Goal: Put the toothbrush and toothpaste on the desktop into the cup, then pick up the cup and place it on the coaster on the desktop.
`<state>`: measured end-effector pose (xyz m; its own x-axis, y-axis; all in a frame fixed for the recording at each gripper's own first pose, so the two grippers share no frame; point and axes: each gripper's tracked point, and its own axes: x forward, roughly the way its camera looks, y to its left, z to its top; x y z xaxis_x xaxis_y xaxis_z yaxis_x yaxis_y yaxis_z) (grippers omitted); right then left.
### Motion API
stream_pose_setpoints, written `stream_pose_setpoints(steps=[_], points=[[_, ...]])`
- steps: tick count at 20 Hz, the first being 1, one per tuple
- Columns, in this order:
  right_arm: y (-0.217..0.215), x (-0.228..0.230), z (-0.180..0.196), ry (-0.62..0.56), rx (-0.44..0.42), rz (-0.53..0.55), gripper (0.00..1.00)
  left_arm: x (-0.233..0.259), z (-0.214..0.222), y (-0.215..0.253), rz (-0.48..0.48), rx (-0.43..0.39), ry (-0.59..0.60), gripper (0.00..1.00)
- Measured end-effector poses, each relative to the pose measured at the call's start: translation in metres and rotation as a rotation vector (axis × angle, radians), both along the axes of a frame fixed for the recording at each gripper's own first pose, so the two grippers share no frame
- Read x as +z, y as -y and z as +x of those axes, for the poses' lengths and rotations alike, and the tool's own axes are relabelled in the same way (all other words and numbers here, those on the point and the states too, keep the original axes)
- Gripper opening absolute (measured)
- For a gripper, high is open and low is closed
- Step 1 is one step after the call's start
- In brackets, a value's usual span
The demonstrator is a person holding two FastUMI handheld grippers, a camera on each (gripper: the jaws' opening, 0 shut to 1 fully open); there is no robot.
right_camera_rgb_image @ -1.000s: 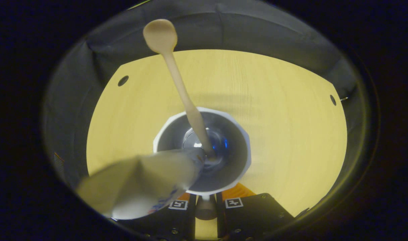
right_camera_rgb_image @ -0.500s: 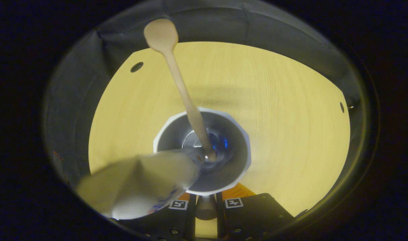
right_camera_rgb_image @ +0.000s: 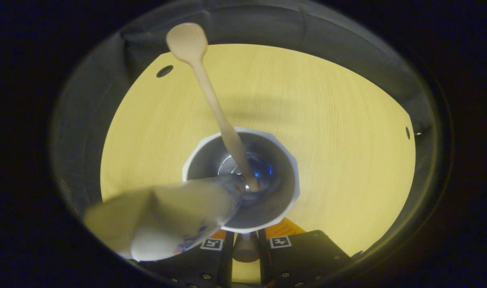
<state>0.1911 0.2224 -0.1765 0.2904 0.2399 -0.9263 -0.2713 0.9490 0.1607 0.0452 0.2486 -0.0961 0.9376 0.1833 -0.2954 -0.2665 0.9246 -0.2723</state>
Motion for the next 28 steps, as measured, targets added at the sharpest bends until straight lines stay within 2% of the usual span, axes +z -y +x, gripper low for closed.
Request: stream_pose_setpoints(steps=[2,3,4,7,8,9,10,11,12,13,16,19,20,25,26,27,28], points=[[0.000,0.007,-0.001,0.013,0.002,0.015,0.36,0.000,0.003,0.001,-0.002,0.000,0.001,0.95],[0.000,0.009,-0.002,0.018,0.004,0.020,0.38,0.000,0.004,0.002,-0.003,0.000,0.002,0.95],[0.000,0.013,-0.003,0.025,0.007,0.030,0.34,0.001,0.005,0.004,-0.004,-0.001,0.005,0.95],[0.003,0.024,-0.009,0.054,0.016,0.050,0.55,0.005,0.006,0.007,0.007,0.001,0.014,0.95],[0.006,0.029,-0.012,0.067,0.018,0.059,0.61,0.007,0.007,0.008,0.011,0.002,0.018,0.91],[0.009,0.033,-0.015,0.081,0.018,0.068,0.74,0.008,0.007,0.012,0.012,0.001,0.021,0.95],[0.013,0.038,-0.018,0.097,0.011,0.076,0.81,0.009,0.008,0.015,0.013,-0.001,0.022,0.91],[0.016,0.043,-0.022,0.111,0.003,0.092,0.81,0.011,0.009,0.018,0.016,-0.004,0.022,0.91],[0.021,0.049,-0.026,0.124,-0.004,0.113,0.83,0.013,0.010,0.022,0.021,-0.007,0.025,0.95],[0.026,0.055,-0.032,0.141,-0.014,0.132,0.88,0.014,0.011,0.026,0.028,-0.009,0.028,0.95],[0.047,0.076,-0.048,0.199,-0.049,0.189,0.88,0.025,0.019,0.042,0.056,-0.021,0.043,0.95],[0.084,0.096,-0.058,0.312,-0.087,0.194,0.88,0.038,0.023,0.066,0.077,-0.040,0.060,0.95],[0.099,0.104,-0.061,0.361,-0.099,0.184,0.88,0.042,0.024,0.076,0.080,-0.046,0.067,1.00],[0.174,0.156,-0.071,0.699,-0.176,0.132,0.88,0.069,0.030,0.137,0.100,-0.086,0.121,0.99],[0.188,0.167,-0.074,0.771,-0.189,0.121,0.88,0.075,0.030,0.149,0.111,-0.091,0.134,0.95],[0.201,0.177,-0.079,0.837,-0.202,0.111,0.88,0.083,0.031,0.161,0.125,-0.096,0.150,0.95],[0.207,0.187,-0.093,0.896,-0.209,0.105,0.88,0.092,0.030,0.172,0.138,-0.099,0.169,0.99]])
